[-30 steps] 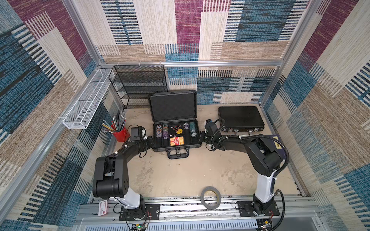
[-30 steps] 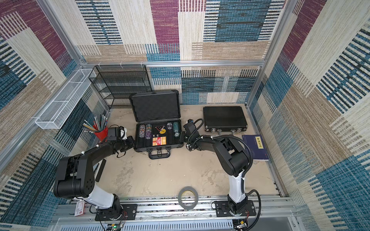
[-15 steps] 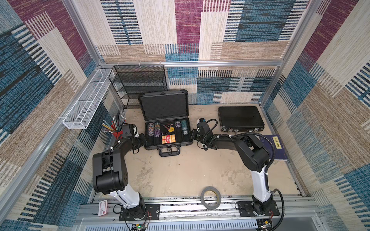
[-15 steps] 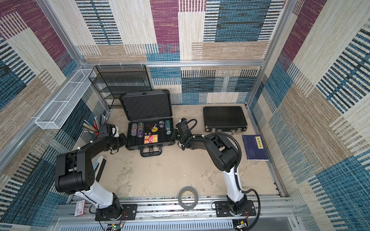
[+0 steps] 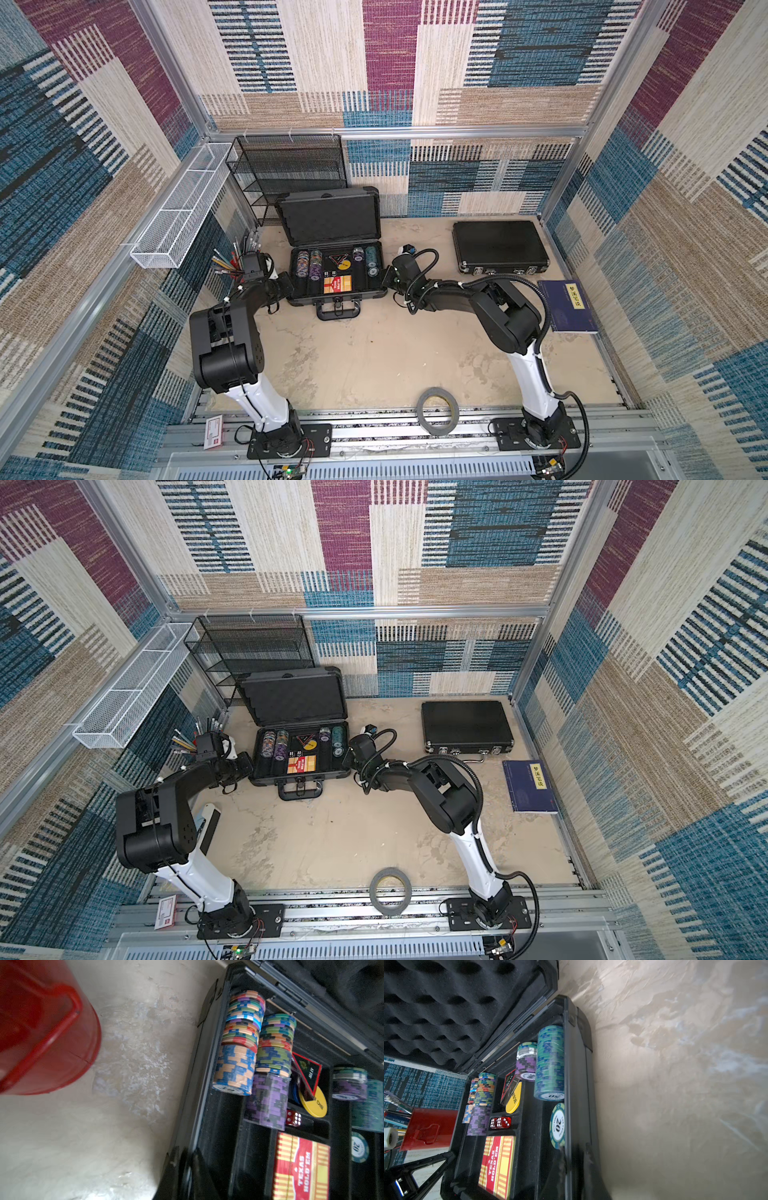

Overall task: Open the poker set cases
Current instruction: Move the poker set case to the center of the board.

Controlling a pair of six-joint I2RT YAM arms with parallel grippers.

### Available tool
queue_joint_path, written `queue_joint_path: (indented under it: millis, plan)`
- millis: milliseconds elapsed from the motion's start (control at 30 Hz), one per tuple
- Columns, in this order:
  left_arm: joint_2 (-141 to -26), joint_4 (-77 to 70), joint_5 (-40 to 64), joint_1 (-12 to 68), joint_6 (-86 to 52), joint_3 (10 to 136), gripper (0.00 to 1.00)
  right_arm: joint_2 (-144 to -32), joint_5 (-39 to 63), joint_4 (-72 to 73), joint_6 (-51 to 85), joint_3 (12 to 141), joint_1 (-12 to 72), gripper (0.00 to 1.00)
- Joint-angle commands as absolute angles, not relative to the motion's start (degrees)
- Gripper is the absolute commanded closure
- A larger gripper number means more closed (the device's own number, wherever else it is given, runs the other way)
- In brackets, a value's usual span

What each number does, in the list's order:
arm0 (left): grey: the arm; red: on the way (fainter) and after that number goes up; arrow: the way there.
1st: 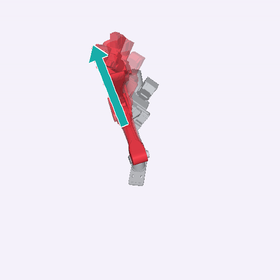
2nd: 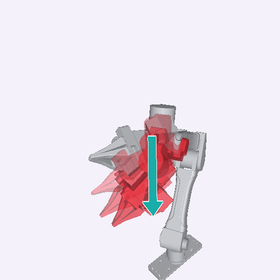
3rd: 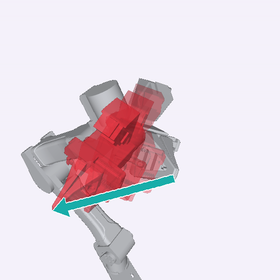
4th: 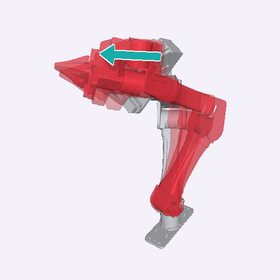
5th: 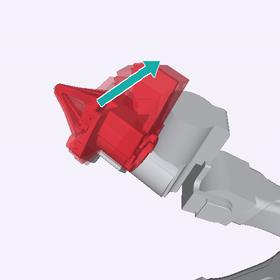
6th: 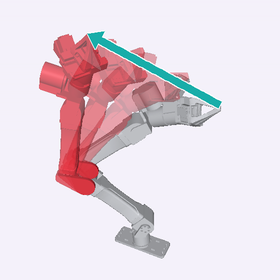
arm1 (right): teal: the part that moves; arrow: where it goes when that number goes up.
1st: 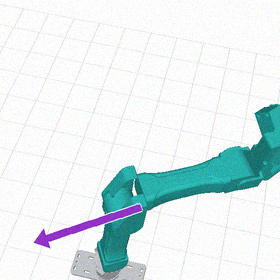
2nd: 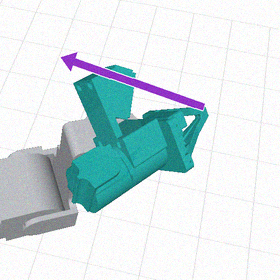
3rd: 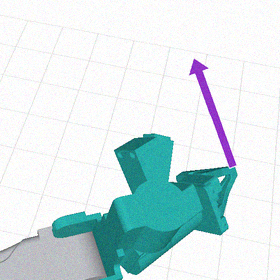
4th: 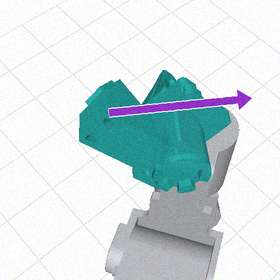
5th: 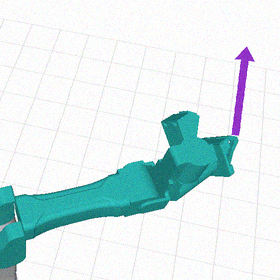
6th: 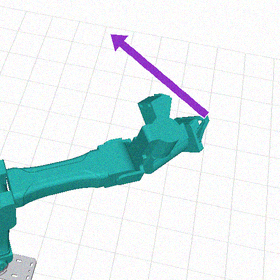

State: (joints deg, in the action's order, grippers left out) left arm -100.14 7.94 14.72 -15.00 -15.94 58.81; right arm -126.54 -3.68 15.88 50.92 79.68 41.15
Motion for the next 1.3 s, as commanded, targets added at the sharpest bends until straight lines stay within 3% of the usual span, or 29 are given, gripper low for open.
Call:
queue_joint_path:
  millis: [0, 167, 600, 767, 967, 1033, 1267]
  plan:
    - [-100.8, 9.3, 19.4, -14.7, -21.1, 59.8, 0.89, -128.0, 18.0, 16.9, 59.3, 80.8, 44.7, 0.99]
    - [-101.0, 9.9, 19.5, -15.1, -20.5, 61.1, 0.87, -128.7, 18.5, 16.4, 60.3, 82.0, 45.5, 0.99]
    - [-97.9, 11.5, 18.1, -15.2, -18.7, 61.7, 0.66, -129.2, 19.2, 15.8, 62.3, 83.0, 47.3, 0.99]
    - [-96.0, 11.5, 18.8, -14.9, -19.1, 61.1, 0.64, -129.0, 18.6, 16.4, 63.2, 82.3, 47.3, 0.98]
    - [-91.7, 11.5, 18.1, -14.0, -19.3, 59.2, 0.63, -127.0, 16.0, 15.5, 62.8, 81.1, 47.2, 0.87]
    - [-90.5, 11.5, 18.2, -13.5, -19.5, 58.8, 0.63, -126.4, 15.7, 15.5, 63.1, 80.3, 46.8, 0.77]
    - [-87.3, 11.6, 18.5, -10.0, -19.8, 58.7, 0.62, -123.8, 13.4, 15.3, 62.5, 78.2, 44.8, 0.58]
